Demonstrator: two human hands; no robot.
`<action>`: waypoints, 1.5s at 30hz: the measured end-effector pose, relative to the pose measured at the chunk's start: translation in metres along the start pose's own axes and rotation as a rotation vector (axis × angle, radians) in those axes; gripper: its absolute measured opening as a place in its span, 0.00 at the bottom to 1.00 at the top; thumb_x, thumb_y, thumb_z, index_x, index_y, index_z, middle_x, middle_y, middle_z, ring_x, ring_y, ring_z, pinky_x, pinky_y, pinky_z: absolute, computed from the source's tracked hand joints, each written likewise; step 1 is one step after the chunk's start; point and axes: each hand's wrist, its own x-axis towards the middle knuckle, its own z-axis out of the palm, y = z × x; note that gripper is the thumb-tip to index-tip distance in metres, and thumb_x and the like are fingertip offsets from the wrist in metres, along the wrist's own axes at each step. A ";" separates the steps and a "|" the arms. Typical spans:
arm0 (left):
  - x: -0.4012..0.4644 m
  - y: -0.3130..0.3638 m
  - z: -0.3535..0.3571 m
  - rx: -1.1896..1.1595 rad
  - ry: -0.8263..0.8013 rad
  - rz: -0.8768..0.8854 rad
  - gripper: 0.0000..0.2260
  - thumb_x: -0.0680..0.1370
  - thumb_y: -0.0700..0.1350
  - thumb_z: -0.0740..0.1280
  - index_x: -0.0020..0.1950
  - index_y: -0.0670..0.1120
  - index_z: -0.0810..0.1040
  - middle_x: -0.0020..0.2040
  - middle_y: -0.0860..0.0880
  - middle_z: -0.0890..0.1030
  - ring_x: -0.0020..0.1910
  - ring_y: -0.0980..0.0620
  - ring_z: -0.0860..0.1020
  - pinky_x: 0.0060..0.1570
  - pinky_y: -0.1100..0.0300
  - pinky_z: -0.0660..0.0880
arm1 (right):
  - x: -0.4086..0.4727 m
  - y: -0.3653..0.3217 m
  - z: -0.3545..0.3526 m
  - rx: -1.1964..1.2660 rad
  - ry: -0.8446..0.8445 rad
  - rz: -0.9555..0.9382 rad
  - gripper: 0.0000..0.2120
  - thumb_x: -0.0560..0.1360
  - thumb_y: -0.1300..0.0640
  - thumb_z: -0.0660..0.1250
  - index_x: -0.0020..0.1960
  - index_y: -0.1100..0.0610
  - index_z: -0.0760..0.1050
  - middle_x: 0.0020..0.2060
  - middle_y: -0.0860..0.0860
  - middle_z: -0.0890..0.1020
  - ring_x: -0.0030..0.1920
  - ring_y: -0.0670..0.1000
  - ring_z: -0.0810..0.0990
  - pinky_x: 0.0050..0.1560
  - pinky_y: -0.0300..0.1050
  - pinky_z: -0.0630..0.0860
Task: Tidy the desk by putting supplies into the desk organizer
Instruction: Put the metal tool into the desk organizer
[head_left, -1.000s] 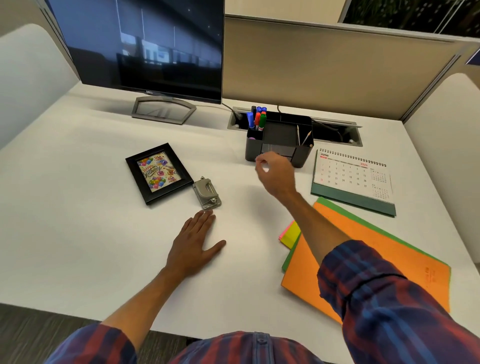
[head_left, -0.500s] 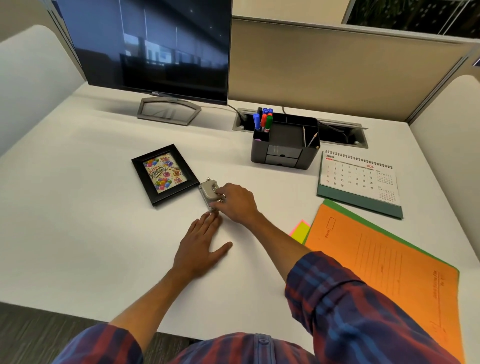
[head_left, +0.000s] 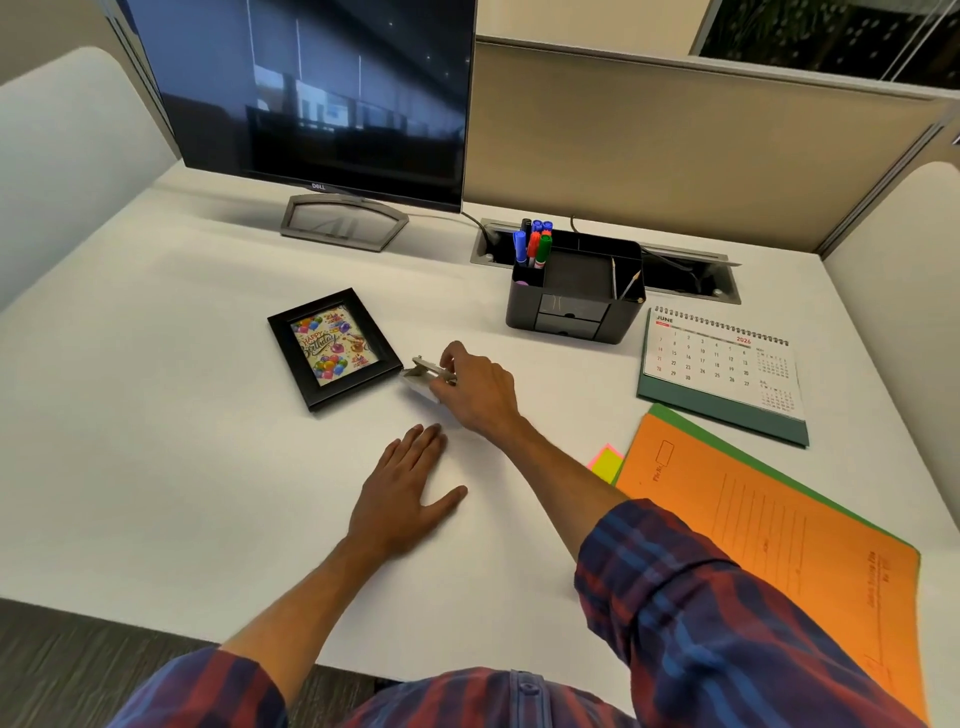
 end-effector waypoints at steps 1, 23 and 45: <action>0.000 0.000 0.000 -0.003 -0.002 -0.002 0.34 0.77 0.69 0.52 0.79 0.53 0.53 0.79 0.57 0.51 0.77 0.60 0.44 0.75 0.60 0.43 | 0.001 0.000 -0.001 0.014 0.003 0.002 0.12 0.75 0.50 0.63 0.57 0.53 0.70 0.48 0.52 0.83 0.44 0.57 0.80 0.47 0.50 0.75; -0.001 0.002 -0.002 -0.029 0.026 -0.002 0.34 0.77 0.68 0.54 0.78 0.51 0.57 0.79 0.56 0.55 0.77 0.58 0.48 0.76 0.58 0.47 | 0.012 0.025 -0.015 0.251 -0.220 0.078 0.23 0.76 0.36 0.58 0.57 0.52 0.77 0.53 0.50 0.80 0.49 0.52 0.77 0.48 0.48 0.73; -0.001 0.003 -0.003 -0.013 -0.002 -0.014 0.35 0.77 0.69 0.52 0.79 0.53 0.55 0.79 0.58 0.52 0.77 0.61 0.45 0.75 0.60 0.44 | 0.059 0.097 -0.180 0.216 0.387 -0.010 0.22 0.72 0.55 0.74 0.64 0.55 0.75 0.58 0.50 0.81 0.56 0.45 0.76 0.57 0.41 0.75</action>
